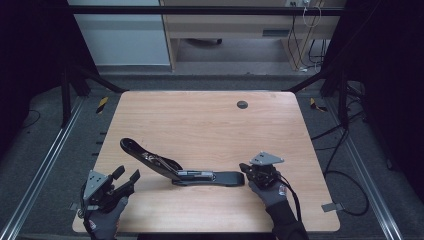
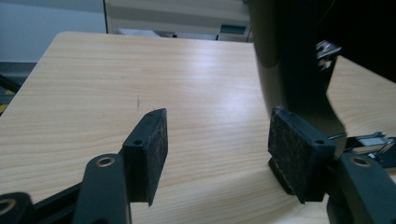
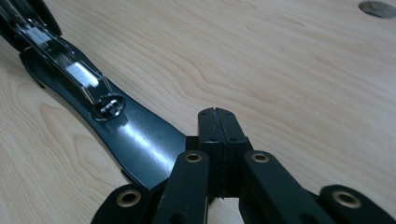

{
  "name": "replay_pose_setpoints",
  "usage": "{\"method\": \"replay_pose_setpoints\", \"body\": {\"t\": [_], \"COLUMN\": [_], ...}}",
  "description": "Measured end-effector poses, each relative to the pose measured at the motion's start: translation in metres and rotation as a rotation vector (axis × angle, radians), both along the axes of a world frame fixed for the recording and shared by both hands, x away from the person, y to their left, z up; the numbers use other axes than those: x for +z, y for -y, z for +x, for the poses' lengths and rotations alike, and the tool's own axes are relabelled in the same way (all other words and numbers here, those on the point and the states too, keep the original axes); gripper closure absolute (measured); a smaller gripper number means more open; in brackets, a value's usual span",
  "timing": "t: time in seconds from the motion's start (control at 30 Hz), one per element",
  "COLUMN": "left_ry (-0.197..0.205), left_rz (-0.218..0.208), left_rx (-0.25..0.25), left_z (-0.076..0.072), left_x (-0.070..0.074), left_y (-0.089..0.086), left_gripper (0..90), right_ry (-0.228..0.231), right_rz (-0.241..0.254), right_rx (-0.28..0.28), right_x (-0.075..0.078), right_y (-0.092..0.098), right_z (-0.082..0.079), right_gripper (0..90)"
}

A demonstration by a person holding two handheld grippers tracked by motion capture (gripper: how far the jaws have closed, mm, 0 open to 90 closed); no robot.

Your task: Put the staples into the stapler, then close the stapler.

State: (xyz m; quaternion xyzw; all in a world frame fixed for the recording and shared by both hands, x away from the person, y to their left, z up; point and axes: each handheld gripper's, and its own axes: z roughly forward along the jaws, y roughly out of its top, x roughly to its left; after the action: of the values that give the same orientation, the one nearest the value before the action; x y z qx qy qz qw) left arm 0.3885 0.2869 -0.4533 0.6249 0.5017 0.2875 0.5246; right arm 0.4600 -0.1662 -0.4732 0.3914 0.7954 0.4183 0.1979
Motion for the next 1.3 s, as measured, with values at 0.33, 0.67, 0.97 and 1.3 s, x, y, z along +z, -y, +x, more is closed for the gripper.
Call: {"method": "replay_pose_setpoints", "body": {"t": [0.33, 0.67, 0.97, 1.3], "left_ry": [0.058, 0.087, 0.120, 0.122], "left_rz": [-0.066, -0.065, -0.080, -0.073], "left_rx": [0.017, 0.036, 0.066, 0.098], "left_z": [-0.011, -0.017, -0.010, 0.011], "left_x": [0.013, 0.022, 0.040, 0.050], "left_y": [0.003, 0.008, 0.018, 0.039], "left_gripper": [35.0, 34.7, 34.2, 35.2], "right_ry": [0.000, 0.015, 0.022, 0.029], "right_rz": [0.026, 0.018, 0.016, 0.038], "right_rx": [-0.062, -0.071, -0.082, -0.102], "right_x": [-0.017, -0.022, -0.027, -0.029], "right_y": [0.011, 0.005, 0.001, -0.008], "right_z": [-0.015, -0.021, -0.021, -0.021], "right_gripper": [90.0, 90.0, 90.0, 90.0]}}
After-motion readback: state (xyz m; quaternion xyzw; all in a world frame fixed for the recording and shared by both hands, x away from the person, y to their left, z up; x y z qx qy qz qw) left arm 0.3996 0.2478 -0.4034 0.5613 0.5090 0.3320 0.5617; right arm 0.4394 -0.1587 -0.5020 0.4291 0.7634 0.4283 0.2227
